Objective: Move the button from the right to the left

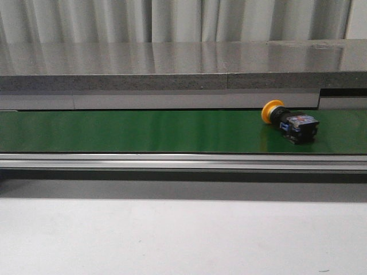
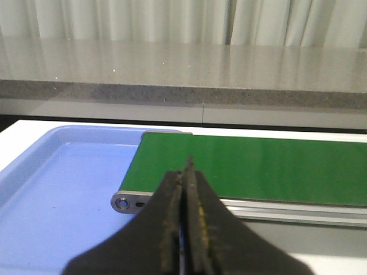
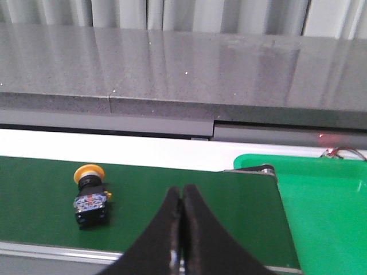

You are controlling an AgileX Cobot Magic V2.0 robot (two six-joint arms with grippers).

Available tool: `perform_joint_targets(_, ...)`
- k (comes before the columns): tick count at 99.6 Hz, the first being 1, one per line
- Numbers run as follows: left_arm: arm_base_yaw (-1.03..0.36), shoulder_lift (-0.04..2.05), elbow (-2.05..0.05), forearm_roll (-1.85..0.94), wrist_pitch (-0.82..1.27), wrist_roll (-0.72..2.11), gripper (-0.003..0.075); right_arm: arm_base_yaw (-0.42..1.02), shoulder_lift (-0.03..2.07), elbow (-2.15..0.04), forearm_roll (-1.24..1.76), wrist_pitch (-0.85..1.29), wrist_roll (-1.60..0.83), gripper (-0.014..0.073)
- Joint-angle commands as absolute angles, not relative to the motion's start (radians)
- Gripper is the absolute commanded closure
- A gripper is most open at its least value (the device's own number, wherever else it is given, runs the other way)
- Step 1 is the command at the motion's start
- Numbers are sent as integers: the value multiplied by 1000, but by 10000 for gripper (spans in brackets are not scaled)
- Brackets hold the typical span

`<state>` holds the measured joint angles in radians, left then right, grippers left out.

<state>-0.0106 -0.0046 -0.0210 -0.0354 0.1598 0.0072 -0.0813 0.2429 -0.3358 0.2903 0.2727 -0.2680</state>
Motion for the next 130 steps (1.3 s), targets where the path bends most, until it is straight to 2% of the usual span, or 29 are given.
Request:
perform_joint_targets(1, -12, -19, -90, -52, 107, 0, 741, -79, 217, -352, 274, 176, -279, 662)
perform_joint_targets(29, -12, 39, -181, -52, 128, 0, 741, -79, 203, -348, 274, 174, -279, 662)
perform_joint_targets(62, -12, 259, -385, -52, 422, 0, 733, -79, 203, -348, 274, 173, -279, 662)
perform_joint_targets(72, -12, 351, -440, -52, 423, 0, 636, -79, 203, -348, 274, 173, -279, 662)
perform_joint_targets(89, -12, 516, -520, -57, 433, 0, 323, -79, 203, -348, 274, 173, -279, 662)
perform_joint_targets(98, -12, 599, -565, -57, 454, 0, 206, -79, 203, -348, 274, 173, -279, 662)
perform_joint_targets(105, -12, 658, -603, -57, 473, 0, 171, -79, 203, -348, 274, 173, -279, 662)
perform_joint_targets(130, -35, 882, -818, -59, 639, 25, 173, -79, 203, -348, 274, 173, -279, 662)
